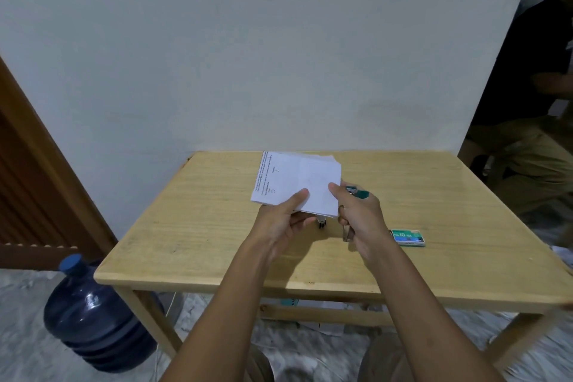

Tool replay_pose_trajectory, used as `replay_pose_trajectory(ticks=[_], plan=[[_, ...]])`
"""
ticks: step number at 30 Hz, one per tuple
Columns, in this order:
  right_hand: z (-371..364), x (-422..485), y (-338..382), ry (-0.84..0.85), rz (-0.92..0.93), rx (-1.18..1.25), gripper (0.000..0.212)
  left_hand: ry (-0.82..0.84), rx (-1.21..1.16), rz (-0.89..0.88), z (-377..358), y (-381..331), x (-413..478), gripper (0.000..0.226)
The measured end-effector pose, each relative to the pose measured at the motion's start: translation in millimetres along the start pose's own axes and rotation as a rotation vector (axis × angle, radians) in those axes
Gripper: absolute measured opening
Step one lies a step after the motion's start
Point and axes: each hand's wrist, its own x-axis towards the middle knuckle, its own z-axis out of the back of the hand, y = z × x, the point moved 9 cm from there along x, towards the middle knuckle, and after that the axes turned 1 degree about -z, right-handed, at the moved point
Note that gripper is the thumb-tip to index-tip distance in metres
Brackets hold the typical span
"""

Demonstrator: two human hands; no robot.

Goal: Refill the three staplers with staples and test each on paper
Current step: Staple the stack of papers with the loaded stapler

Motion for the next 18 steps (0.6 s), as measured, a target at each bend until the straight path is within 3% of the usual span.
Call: replay_pose_trajectory(ticks=[3,7,12,18], plan=[[-1.8,-5.3,4.0,0.052,0.014,-0.024,0.015,-0.048,0.020,-0.028,1.7,-1.2,1.4,0.034],[-7.4,-8.4,-3.1,0.196,-0.055,-0.073,0.041,-0.121,-0.006,-0.087,9.5,-5.8,3.1,0.036],[-19.8,-19.5,-15.6,0.403,-0.129,0.012,0.035,-0.176,-0.051,-0.105,14.1,-0.9,4.3,0.037],[-23.7,-26.5,-27.9,0.487,-0.212,0.064,0.025,-0.162,-0.048,-0.133,12.1,0.1,4.0,0.025]])
